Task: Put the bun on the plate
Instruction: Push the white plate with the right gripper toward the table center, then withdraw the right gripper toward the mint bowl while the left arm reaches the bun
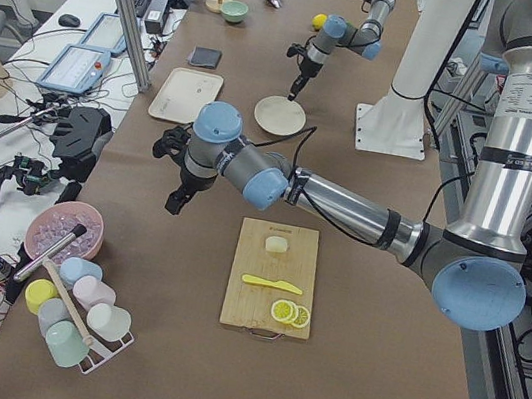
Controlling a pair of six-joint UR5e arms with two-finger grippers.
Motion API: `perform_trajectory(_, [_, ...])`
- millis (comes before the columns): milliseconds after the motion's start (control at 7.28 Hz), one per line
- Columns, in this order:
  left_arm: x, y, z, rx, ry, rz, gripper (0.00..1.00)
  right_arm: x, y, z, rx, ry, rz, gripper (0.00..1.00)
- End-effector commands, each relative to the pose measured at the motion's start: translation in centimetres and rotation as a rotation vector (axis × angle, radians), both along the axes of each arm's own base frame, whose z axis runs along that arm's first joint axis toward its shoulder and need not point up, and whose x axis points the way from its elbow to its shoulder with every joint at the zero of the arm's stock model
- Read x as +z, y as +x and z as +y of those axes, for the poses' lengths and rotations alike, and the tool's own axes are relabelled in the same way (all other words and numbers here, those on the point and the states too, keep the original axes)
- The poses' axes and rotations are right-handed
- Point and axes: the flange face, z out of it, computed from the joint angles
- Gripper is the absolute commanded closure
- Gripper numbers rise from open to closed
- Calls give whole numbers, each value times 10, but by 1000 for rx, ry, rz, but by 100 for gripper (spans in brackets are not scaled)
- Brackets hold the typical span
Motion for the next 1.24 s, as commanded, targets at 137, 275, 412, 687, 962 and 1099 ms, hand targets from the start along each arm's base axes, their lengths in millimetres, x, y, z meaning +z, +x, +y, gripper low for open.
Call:
perform_trajectory(137, [-3, 31, 2, -42, -97, 54, 3, -8, 37, -38, 53, 0, -9, 0])
perform_trajectory(275, [5, 66, 13, -67, -162, 100, 3, -11, 75, -68, 15, -40, 25, 0])
perform_trajectory(412, [16, 95, 31, -57, -212, 128, 3, -12, 112, -88, -16, -42, 60, 0])
perform_trajectory(687, [59, 113, 85, -31, -273, 141, 3, 13, 215, -142, -102, -35, 105, 0])
perform_trajectory(962, [90, 141, 136, -59, -333, 152, 3, 61, 313, -181, -168, 10, 142, 0])
perform_trajectory(1099, [96, 166, 153, -103, -361, 148, 3, 85, 353, -186, -204, 44, 165, 0])
